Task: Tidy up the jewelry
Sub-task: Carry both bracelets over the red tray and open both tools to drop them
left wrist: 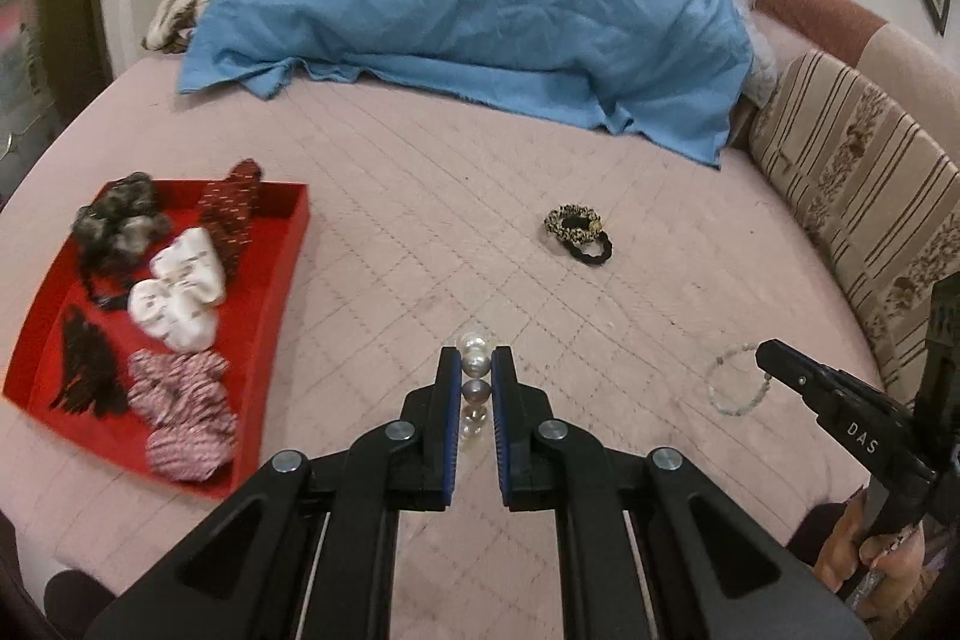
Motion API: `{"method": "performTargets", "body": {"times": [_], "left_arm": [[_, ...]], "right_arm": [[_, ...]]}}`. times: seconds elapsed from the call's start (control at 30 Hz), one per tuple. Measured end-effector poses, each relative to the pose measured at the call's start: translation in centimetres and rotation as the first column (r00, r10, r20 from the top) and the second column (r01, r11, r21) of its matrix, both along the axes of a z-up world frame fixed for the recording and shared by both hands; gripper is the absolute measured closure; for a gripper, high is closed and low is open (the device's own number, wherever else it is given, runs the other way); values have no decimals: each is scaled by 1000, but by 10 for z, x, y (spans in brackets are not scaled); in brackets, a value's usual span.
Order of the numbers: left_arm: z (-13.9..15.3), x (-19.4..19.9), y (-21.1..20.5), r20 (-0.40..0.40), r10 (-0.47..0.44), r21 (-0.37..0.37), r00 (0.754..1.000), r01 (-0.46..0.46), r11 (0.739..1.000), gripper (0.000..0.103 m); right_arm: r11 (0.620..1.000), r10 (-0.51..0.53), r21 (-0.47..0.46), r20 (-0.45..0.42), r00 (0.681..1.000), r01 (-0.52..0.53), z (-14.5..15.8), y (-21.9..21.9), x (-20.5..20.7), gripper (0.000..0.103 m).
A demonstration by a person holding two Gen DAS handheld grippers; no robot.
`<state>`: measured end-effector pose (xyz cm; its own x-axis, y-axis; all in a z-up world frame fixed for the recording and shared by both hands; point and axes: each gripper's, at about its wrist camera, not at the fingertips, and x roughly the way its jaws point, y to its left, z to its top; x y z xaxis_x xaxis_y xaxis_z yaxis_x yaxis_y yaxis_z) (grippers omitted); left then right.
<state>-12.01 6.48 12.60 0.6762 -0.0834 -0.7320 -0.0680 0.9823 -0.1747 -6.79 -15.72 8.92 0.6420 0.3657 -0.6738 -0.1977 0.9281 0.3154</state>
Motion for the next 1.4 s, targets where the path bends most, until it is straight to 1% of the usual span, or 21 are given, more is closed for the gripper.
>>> {"method": "performTargets", "body": {"times": [0.13, 0.27, 0.5, 0.8, 0.9, 1.03, 1.2, 1.4], "left_arm": [[14, -22, 12, 30, 15, -29, 999, -14, 999, 94], [28, -39, 23, 66, 34, -32, 997, -32, 999, 94], [46, -57, 48, 117, 95, -28, 989, -92, 995, 94], [61, -76, 91, 159, 184, -49, 970, -178, 983, 94], [63, -82, 108, 165, 218, -58, 962, -211, 976, 94], [60, -87, 125, 147, 257, -68, 955, -250, 966, 94], [54, -89, 137, 136, 287, -37, 948, -285, 958, 94], [47, -94, 171, 128, 352, -66, 927, -346, 936, 94]], "right_arm": [[1000, 16, 12, 23, 1000, -16, 12, 9, -14, 96], [999, 35, 18, 41, 999, -36, 22, 18, -23, 96], [997, 77, 20, 78, 994, -78, 42, 35, -37, 96], [991, 134, 5, 99, 986, -135, 54, 57, -48, 96], [989, 149, -1, 104, 983, -150, 57, 63, -50, 96], [985, 175, -11, 102, 979, -175, 60, 75, -49, 96], [976, 218, -23, 99, 971, -217, 63, 93, -45, 96], [957, 288, -31, 98, 952, -287, 72, 127, -35, 96]]}}
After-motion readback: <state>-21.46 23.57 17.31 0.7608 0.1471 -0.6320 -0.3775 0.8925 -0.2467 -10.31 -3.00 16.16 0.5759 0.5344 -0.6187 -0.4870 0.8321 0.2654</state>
